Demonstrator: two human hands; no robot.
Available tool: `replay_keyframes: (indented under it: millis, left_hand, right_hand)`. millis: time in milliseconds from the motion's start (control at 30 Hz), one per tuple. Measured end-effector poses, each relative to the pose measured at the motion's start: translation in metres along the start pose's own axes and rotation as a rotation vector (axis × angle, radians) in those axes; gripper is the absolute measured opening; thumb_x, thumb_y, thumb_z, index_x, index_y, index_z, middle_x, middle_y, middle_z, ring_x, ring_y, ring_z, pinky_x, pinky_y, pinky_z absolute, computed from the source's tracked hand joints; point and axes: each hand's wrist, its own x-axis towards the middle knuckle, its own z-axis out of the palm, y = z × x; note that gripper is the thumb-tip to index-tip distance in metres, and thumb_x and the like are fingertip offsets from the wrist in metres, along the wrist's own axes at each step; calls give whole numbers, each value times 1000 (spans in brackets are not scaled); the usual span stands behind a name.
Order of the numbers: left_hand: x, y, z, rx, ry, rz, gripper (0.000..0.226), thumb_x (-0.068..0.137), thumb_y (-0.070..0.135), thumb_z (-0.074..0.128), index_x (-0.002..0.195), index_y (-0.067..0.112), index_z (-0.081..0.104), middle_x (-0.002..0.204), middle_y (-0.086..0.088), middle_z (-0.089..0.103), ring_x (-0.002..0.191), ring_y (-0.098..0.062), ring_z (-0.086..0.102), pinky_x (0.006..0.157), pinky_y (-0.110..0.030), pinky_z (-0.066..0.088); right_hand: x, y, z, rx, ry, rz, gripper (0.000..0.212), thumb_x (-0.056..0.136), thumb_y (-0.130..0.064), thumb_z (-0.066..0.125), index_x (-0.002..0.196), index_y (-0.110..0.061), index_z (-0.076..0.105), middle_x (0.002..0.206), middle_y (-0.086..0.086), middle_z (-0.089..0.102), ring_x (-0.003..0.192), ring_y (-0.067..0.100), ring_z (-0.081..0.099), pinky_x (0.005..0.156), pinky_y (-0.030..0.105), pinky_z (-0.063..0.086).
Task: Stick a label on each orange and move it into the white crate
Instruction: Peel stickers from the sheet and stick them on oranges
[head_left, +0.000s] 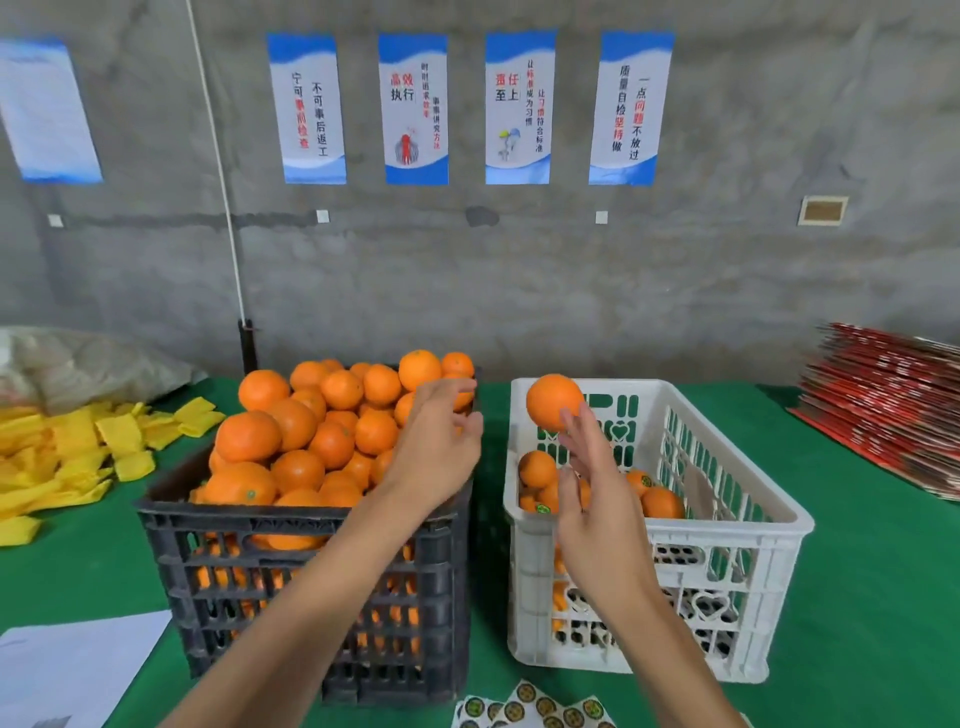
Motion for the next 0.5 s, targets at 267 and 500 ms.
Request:
replay_keyframes:
  millis: [267, 500]
  left_hand:
    - [48, -69, -19, 699, -741, -419, 78, 96, 2, 66, 162, 28, 34, 147, -18, 52, 87, -30, 70, 67, -36, 61]
    - [52, -67, -19, 792, -693, -324, 69, 93, 3, 71, 154, 26, 47, 143, -15, 58, 117, -35, 68, 79, -35, 58]
  right_hand:
    - [-31, 19, 17, 67, -36, 1, 44, 108, -18, 47, 151, -28, 47, 151, -19, 48, 142, -1, 41, 118, 37, 40]
    - [-35, 30, 26, 105, -20, 34, 40, 106, -10, 51, 145, -20, 55, 145, -11, 56, 136, 8, 50, 114, 42, 43]
